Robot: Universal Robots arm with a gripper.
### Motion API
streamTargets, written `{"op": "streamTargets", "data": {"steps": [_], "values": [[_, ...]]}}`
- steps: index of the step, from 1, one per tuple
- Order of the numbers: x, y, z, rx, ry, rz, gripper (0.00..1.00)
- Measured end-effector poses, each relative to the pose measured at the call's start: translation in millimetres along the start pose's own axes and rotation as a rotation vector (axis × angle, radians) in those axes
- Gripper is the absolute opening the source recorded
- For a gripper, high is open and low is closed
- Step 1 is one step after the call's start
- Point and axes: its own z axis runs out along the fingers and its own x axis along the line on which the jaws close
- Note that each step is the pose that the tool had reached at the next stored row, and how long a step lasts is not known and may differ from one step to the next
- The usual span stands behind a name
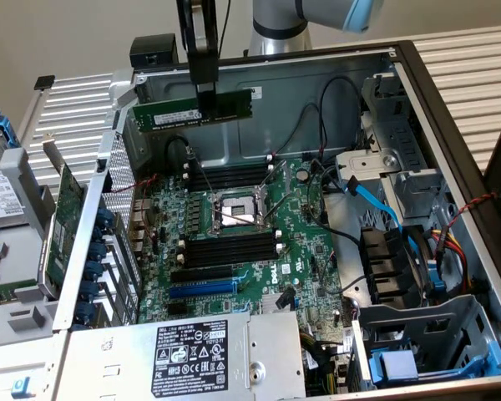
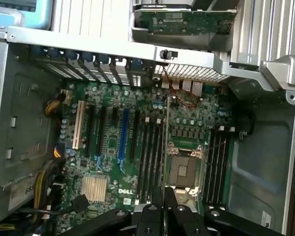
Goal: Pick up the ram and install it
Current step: 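Pick up the ram and move it above insertion slot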
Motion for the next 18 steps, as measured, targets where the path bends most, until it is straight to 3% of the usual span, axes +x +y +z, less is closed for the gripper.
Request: {"op": "streamTargets", "data": {"steps": [7,14,16,18], "values": [[1.4,-15.5,11.7,0.0011,-0.0034,0.017,0.13],[2.2,-18.4,24.3,0.0028,-0.0043,0.054,0.13],[2.3,-18.6,27.3,0.0004,-0.0048,0.055,0.13],[2.3,-19.1,29.2,-0.0058,-0.0053,0.055,0.13]]}}
